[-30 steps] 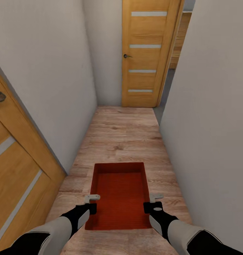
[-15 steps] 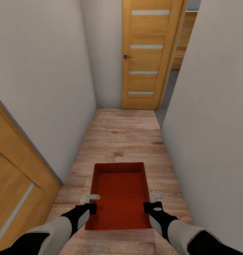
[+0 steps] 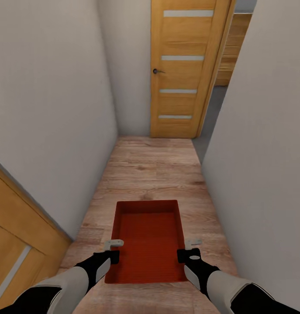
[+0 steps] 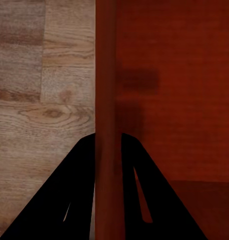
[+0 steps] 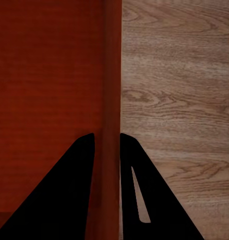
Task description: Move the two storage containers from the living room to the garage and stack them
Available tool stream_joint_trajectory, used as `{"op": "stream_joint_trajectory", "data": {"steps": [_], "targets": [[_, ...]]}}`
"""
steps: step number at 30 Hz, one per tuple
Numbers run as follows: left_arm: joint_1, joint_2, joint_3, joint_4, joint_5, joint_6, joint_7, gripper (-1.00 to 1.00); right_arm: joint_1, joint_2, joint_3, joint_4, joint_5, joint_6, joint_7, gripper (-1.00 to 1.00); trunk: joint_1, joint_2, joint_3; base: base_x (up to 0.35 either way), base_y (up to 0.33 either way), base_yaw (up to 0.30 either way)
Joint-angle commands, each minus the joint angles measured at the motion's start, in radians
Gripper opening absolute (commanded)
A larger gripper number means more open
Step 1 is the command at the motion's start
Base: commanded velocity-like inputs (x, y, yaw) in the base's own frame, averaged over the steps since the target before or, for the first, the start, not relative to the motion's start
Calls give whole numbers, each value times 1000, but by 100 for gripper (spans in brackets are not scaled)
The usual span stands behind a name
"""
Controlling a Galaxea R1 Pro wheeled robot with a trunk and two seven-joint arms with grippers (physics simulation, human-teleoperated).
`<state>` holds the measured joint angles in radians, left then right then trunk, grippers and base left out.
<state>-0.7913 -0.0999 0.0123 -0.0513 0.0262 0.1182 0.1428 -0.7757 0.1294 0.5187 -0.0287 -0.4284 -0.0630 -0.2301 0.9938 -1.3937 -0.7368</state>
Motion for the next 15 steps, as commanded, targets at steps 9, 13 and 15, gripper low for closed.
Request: {"op": "stream_joint_trajectory", "data": {"steps": [9, 13, 15], "targets": [[0, 23, -22, -5, -11, -13, 9, -100, 0, 0, -3, 19, -23, -5, -3, -100, 1, 0, -1, 323, 0, 0], [0, 23, -22, -5, -11, -14, 9, -100, 0, -1, -3, 19, -23, -5, -3, -100, 1, 0, -1, 323, 0, 0], [0, 23, -22, -5, -11, -14, 9, -100, 0, 0, -3, 19, -23, -5, -3, -100, 1, 0, -1, 323, 0, 0]]}}
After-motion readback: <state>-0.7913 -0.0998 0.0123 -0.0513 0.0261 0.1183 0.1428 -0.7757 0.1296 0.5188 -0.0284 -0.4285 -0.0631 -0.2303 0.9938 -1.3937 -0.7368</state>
